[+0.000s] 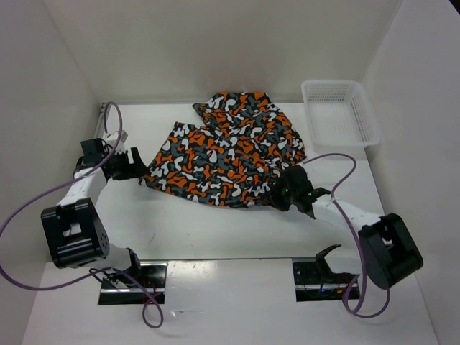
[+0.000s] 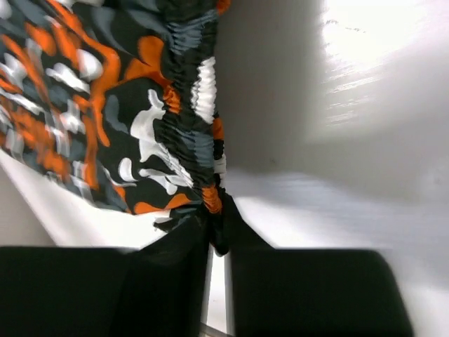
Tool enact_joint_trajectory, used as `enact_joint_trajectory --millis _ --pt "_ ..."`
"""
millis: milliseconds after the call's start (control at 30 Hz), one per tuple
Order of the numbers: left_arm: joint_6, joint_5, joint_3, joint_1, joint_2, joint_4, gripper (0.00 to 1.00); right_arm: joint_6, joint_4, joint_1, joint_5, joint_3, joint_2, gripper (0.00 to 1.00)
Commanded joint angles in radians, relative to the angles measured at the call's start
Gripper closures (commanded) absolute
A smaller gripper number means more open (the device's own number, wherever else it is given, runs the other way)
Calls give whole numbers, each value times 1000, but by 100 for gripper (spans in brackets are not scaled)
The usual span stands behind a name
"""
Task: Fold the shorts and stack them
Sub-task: Flatten the shorts out
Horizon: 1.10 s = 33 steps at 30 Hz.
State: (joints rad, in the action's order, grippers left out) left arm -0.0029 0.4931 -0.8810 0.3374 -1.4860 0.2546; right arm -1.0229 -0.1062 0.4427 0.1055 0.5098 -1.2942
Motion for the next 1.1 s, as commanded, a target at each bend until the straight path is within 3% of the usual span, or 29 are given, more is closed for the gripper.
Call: enact_joint_trajectory --millis 0,33,67,167,333,467,667,800,933,967,1067 --pt "3 24 25 0 69 31 15 23 -113 7 -148 70 91 51" --pt "3 36 40 0 69 31 12 23 -124 7 -159 81 110 30" --pt "3 45 57 0 69 14 10 23 -124 7 -159 81 110 19" --pt "3 81 71 0 32 -5 9 34 -135 7 -156 104 139 6" --pt "3 59 48 0 19 38 7 23 -171 7 -121 67 242 2" --pt "3 93 74 0 20 28 1 14 -260 7 -155 27 436 0" --pt "3 139 112 0 67 28 1 -31 -308 7 -118 -68 650 0" --pt "3 171 215 0 121 -34 7 -74 -271 7 -70 -109 659 0" --pt "3 191 264 0 100 -55 12 -104 -193 7 -32 -154 625 15" --pt "3 191 264 0 99 -55 12 -105 -164 7 -18 -154 613 20" --pt "3 168 255 0 89 -46 4 -124 -141 7 6 -154 547 20"
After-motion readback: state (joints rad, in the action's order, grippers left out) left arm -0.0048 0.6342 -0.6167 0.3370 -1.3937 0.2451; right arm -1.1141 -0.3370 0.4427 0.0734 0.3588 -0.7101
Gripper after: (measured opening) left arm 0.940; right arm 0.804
